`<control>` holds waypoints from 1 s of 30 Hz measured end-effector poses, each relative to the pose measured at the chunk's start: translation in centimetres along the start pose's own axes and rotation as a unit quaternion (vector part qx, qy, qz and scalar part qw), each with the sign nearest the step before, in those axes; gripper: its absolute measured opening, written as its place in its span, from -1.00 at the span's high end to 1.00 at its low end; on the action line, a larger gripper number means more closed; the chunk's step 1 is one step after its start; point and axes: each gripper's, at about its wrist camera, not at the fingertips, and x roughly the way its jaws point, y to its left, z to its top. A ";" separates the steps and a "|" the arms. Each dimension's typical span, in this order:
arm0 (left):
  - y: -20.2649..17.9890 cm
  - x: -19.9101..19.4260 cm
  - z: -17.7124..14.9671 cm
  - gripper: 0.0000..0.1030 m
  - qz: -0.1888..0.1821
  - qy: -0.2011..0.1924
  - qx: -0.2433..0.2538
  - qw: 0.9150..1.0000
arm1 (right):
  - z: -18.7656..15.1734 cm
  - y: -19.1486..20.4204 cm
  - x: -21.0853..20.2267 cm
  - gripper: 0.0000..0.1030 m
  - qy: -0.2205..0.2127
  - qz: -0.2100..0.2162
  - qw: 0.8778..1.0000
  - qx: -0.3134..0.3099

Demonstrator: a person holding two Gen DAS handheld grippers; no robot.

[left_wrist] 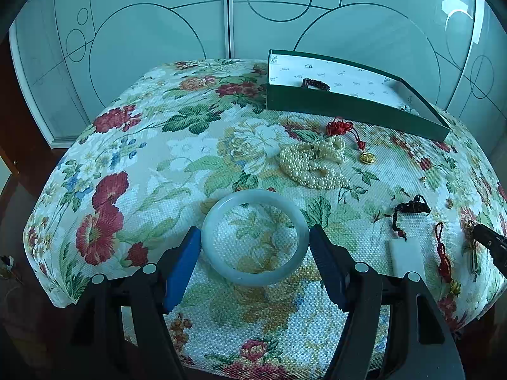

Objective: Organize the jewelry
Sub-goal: 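Grasp the pale jade bangle with the left tool while the right tool grasps the gold chain, then carry the bangle and gold chain into the green box and open both tools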

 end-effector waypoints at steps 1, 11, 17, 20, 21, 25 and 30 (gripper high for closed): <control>0.0 -0.1 0.0 -0.34 0.000 -0.001 0.000 1.000 | 0.0 -0.1 -0.1 0.81 -0.002 0.002 1.000 0.002; -0.6 -0.7 0.6 -0.34 -0.004 -0.007 0.003 1.000 | 1.1 -0.8 -2.0 0.81 -0.031 0.012 0.999 0.016; -1.3 -1.7 1.8 -0.34 -0.010 -0.020 0.005 1.000 | 2.1 -0.8 -3.4 0.81 -0.051 0.022 0.998 0.019; -1.7 -2.1 2.6 -0.34 -0.014 -0.028 0.007 0.999 | 2.7 -0.7 -3.8 0.81 -0.058 0.027 0.998 0.019; -1.8 -2.2 2.8 -0.34 -0.015 -0.030 0.008 0.999 | 2.9 -0.6 -4.0 0.81 -0.061 0.028 0.998 0.019; -2.4 -2.5 3.8 -0.34 -0.020 -0.037 0.009 0.999 | 3.8 -0.5 -4.3 0.81 -0.070 0.032 0.997 0.019; -2.9 -2.6 5.2 -0.34 -0.026 -0.044 0.008 0.999 | 5.4 -0.3 -4.8 0.81 -0.085 0.038 0.995 0.017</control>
